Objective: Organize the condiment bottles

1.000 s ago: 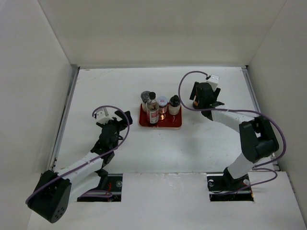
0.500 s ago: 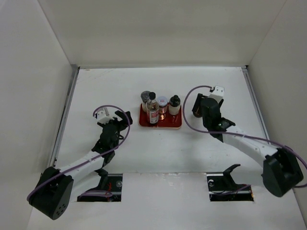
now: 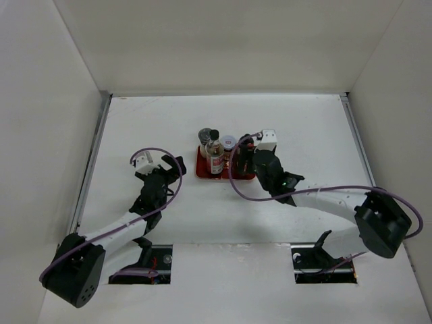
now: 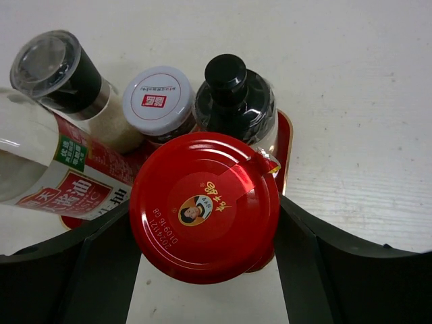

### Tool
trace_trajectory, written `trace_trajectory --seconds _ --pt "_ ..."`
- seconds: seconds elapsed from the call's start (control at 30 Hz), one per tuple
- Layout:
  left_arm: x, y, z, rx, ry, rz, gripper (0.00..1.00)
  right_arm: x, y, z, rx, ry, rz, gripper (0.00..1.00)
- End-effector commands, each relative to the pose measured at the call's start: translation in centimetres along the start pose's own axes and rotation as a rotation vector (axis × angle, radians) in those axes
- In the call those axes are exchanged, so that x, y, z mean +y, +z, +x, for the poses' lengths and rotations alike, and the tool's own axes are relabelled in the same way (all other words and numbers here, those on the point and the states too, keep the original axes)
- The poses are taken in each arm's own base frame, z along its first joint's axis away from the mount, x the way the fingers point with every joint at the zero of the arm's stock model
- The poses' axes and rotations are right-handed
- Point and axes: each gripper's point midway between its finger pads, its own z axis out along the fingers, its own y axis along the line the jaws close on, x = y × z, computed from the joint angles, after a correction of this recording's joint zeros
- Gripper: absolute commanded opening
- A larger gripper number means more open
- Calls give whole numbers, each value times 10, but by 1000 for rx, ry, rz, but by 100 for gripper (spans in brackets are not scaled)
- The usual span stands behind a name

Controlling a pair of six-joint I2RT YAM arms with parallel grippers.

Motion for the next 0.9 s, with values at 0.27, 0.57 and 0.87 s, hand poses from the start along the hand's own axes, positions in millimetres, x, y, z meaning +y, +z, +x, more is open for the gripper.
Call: trace_trajectory --seconds 0.27,0.57,0.87 --pt "-1 7 -12 -34 -12 -23 100 53 25 -45 -156 67 -85 62" --pt "-1 8 -11 -14 12 -43 100 46 11 -57 -186 85 -64 100" --pt "-4 15 1 56 57 -72 100 -25 -43 -72 -282 170 78 100"
